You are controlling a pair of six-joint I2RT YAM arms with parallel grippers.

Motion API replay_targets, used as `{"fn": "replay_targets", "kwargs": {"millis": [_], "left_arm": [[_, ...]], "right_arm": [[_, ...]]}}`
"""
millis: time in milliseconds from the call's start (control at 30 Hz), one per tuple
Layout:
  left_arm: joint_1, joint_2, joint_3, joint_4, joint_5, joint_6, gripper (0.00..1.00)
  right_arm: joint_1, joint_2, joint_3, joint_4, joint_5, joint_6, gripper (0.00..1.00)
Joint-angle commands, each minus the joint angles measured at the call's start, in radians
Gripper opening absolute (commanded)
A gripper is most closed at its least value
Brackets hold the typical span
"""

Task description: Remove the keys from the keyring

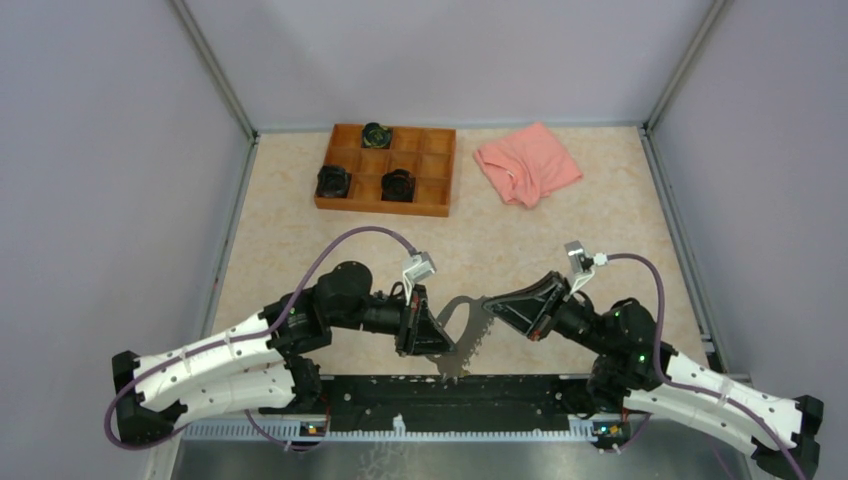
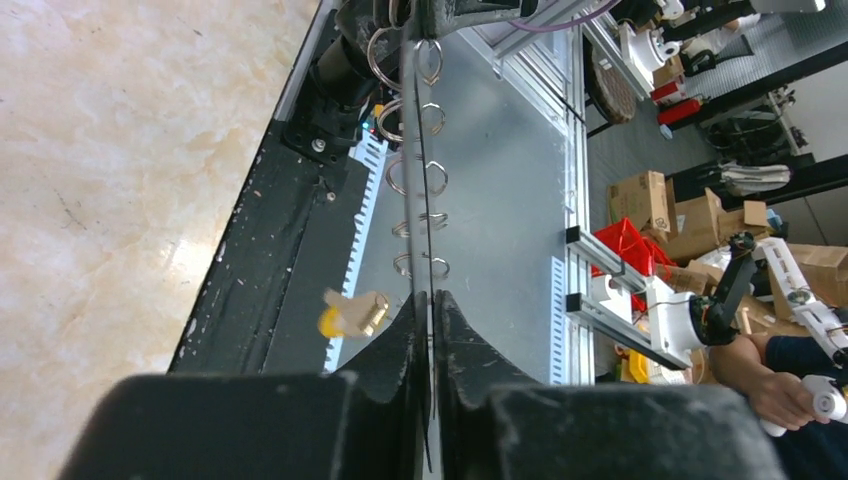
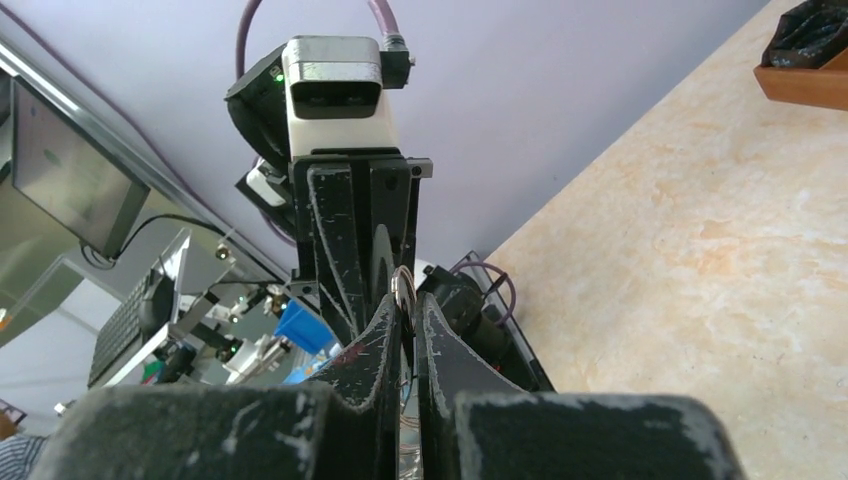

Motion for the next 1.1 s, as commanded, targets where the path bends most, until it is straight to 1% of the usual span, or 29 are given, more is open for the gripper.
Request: {"fn": "replay_targets", "kwargs": {"millis": [0,33,100,133,167,200,233,367,467,633,800,933,1000,1067], "left_arm": [[-0.005,-0.024,0.019,0.056,-0.021,-0.029,0.00],[-0.005,-0.022,0.036,0.029,-0.031,-0.023,0.00],[-0.005,-0.015,0.077,-0.039,-0.049,-0.001,0.00],[-0.005,-0.014,0.096,-0.059,-0.057,0.006,0.00],[-0.005,-0.013,0.111,-0.074,-0.061,0.012,0.00],[-0.005,-0.011,0.125,-0.085,-0.068,0.016,0.00],[-0.005,-0.008,0.142,-0.103,-0.079,0.019,0.00],[-0.005,0.008,0.199,-0.148,-0.113,0.035,0.00],[-0.005,0.018,0.235,-0.164,-0.142,0.040,0.00],[0.000,0.038,0.309,-0.201,-0.202,0.027,0.00],[0.013,0.066,0.378,-0.250,-0.228,0.021,0.00],[0.042,0.087,0.407,-0.266,-0.207,0.011,0.00],[0.071,0.095,0.405,-0.256,-0.169,0.008,0.00],[0.124,0.099,0.394,-0.244,-0.103,0.009,0.00]], "right_arm": [[0.001,-0.007,0.025,0.000,0.039,-0.028,0.00],[0.001,-0.006,0.036,-0.040,0.050,-0.049,0.12],[0.001,-0.008,0.058,-0.118,0.087,-0.093,0.48],[0.001,-0.011,0.064,-0.149,0.109,-0.112,0.64],[0.001,-0.013,0.070,-0.174,0.127,-0.127,0.85],[0.002,-0.017,0.075,-0.191,0.140,-0.145,0.95],[0.001,-0.019,0.083,-0.203,0.149,-0.162,0.98],[0.001,-0.021,0.116,-0.236,0.165,-0.237,0.99],[0.001,-0.033,0.113,-0.215,0.151,-0.281,0.99],[0.001,-0.121,0.020,-0.086,0.110,-0.345,0.98],[0.002,-0.224,-0.108,0.063,0.074,-0.401,0.91],[0.002,-0.200,-0.160,0.162,0.010,-0.434,0.85],[0.001,-0.167,-0.171,0.197,-0.011,-0.446,0.83],[0.001,-0.143,-0.184,0.228,-0.029,-0.457,0.82]]}}
